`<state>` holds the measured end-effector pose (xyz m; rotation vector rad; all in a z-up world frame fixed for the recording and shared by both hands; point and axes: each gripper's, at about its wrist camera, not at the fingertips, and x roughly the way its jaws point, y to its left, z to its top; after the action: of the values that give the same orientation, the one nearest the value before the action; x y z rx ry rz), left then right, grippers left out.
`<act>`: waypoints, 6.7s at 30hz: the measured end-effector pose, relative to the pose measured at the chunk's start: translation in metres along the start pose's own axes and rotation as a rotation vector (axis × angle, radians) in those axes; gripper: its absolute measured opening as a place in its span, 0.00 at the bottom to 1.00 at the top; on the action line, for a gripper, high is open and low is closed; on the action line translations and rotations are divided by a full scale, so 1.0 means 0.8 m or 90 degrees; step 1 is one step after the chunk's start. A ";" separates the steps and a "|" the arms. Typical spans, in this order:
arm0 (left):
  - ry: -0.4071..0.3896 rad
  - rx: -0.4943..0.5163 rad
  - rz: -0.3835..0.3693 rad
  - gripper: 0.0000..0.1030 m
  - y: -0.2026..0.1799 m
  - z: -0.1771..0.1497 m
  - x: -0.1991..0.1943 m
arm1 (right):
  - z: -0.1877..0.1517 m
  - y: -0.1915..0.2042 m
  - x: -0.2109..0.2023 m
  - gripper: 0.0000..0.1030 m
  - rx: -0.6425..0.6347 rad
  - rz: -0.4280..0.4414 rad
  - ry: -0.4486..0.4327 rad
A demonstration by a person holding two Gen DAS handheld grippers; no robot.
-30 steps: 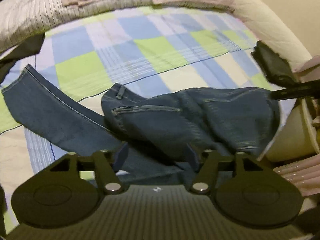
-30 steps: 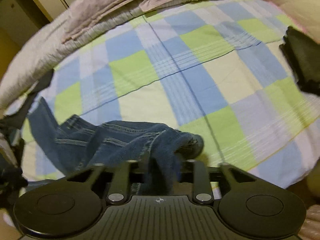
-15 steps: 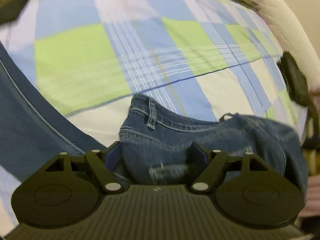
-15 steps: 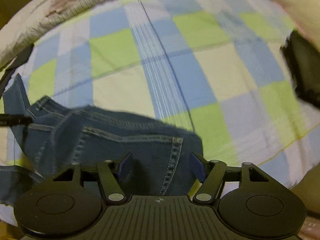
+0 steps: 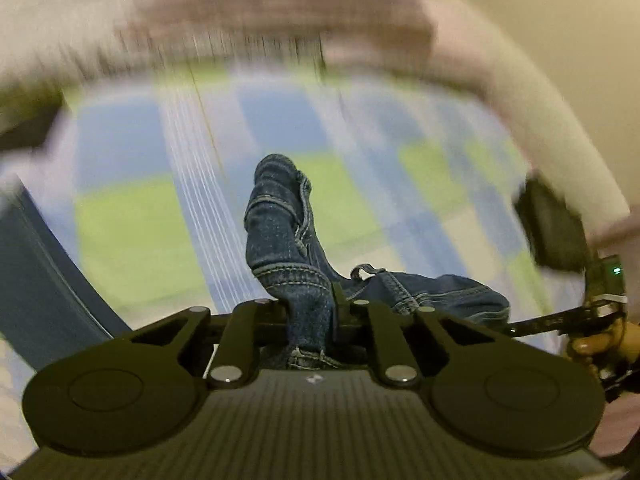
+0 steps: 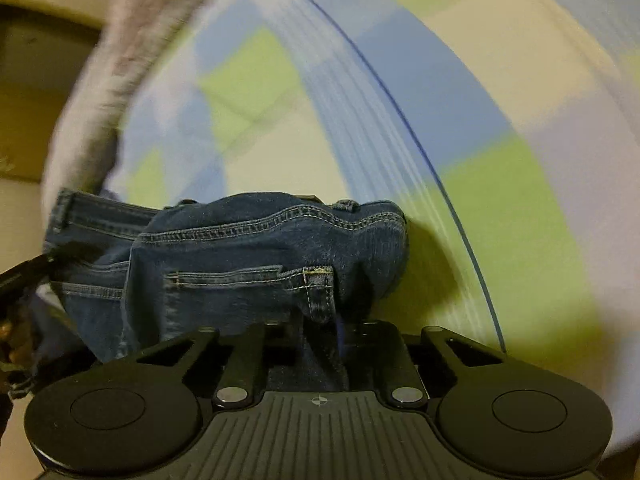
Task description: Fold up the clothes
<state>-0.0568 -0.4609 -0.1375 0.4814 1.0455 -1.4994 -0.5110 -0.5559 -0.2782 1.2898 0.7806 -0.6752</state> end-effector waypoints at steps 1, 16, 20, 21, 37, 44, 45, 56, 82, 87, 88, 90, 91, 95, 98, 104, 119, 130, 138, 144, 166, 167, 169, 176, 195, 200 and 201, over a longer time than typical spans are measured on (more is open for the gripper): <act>-0.037 0.003 0.019 0.10 -0.010 0.017 -0.034 | 0.026 0.019 -0.011 0.12 -0.030 0.021 -0.023; -0.068 0.317 -0.024 0.13 -0.373 0.055 -0.107 | 0.209 0.118 -0.161 0.75 -0.161 0.049 -0.342; 0.060 0.356 -0.140 0.19 -0.427 -0.003 0.007 | 0.158 0.033 -0.178 0.75 -0.090 -0.029 -0.319; 0.079 0.364 -0.143 0.24 -0.428 -0.015 0.025 | 0.144 0.011 -0.182 0.75 -0.071 -0.046 -0.308; 0.211 0.492 0.176 0.71 -0.166 -0.092 0.136 | 0.011 -0.129 -0.082 0.75 0.008 -0.117 -0.089; 0.215 0.715 0.130 0.74 -0.080 -0.087 0.193 | 0.008 -0.163 -0.044 0.75 0.162 -0.049 -0.085; 0.220 0.723 0.109 0.74 -0.070 -0.083 0.200 | 0.005 -0.164 -0.040 0.74 0.180 -0.036 -0.084; 0.257 0.699 -0.009 0.03 -0.114 -0.111 0.128 | -0.002 -0.118 -0.093 0.10 0.129 -0.097 -0.130; 0.277 0.905 -0.050 0.64 -0.118 -0.218 0.127 | -0.070 -0.030 -0.096 0.62 -0.159 -0.326 -0.058; 0.347 1.044 -0.190 0.65 -0.111 -0.222 0.160 | -0.112 -0.005 -0.072 0.62 -0.168 -0.312 -0.039; 0.365 1.068 -0.217 0.62 -0.110 -0.224 0.166 | -0.122 -0.003 -0.070 0.62 -0.156 -0.314 -0.038; 0.391 1.088 -0.243 0.42 -0.109 -0.223 0.170 | -0.138 -0.001 -0.068 0.62 -0.131 -0.319 -0.037; 0.399 1.082 -0.240 0.25 -0.108 -0.220 0.168 | -0.145 0.000 -0.068 0.62 -0.117 -0.322 -0.038; 0.366 1.067 -0.166 0.00 -0.098 -0.209 0.117 | -0.163 0.009 -0.077 0.62 -0.092 -0.322 -0.058; 0.314 1.017 -0.065 0.00 -0.089 -0.205 0.051 | -0.162 0.025 -0.075 0.62 -0.111 -0.301 -0.066; 0.303 0.810 0.079 0.00 -0.094 -0.260 -0.026 | -0.145 0.077 -0.033 0.62 -0.248 -0.134 -0.041; 0.265 0.461 0.221 0.06 -0.048 -0.400 -0.113 | -0.102 0.210 0.246 0.40 -0.411 0.043 0.106; 0.159 0.307 0.348 0.12 0.051 -0.404 -0.244 | -0.362 0.310 0.187 0.08 -0.855 0.013 0.063; 0.138 0.323 0.257 0.26 0.037 -0.387 -0.201 | -0.429 0.259 0.209 0.64 -0.860 -0.051 0.152; 0.117 0.358 0.170 0.45 0.007 -0.366 -0.142 | -0.357 0.245 0.146 0.65 -0.772 -0.096 0.029; 0.104 0.303 0.268 0.53 -0.073 -0.288 -0.002 | -0.160 0.231 0.112 0.03 -0.662 0.000 0.040; 0.085 0.275 0.290 0.53 -0.064 -0.281 -0.020 | -0.153 0.239 0.099 0.03 -0.663 0.003 0.016; 0.053 0.218 0.336 0.52 -0.043 -0.272 -0.057 | -0.149 0.259 0.064 0.03 -0.696 0.009 -0.043; 0.033 0.121 0.410 0.57 0.011 -0.296 -0.156 | -0.281 0.261 0.065 0.03 -0.905 0.054 0.046; 0.220 0.136 0.078 0.27 -0.043 -0.240 0.086 | -0.384 0.192 0.096 0.03 -0.784 -0.001 0.107; 0.171 0.106 0.137 0.03 -0.035 -0.254 0.020 | -0.381 0.193 0.091 0.03 -0.774 0.009 0.104; 0.149 0.090 0.157 0.03 -0.031 -0.258 -0.006 | -0.380 0.195 0.090 0.03 -0.777 0.013 0.105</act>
<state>-0.1328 -0.2913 -0.2317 0.8710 1.0209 -1.3233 -0.3818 -0.2314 -0.2787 0.2249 1.0554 0.0090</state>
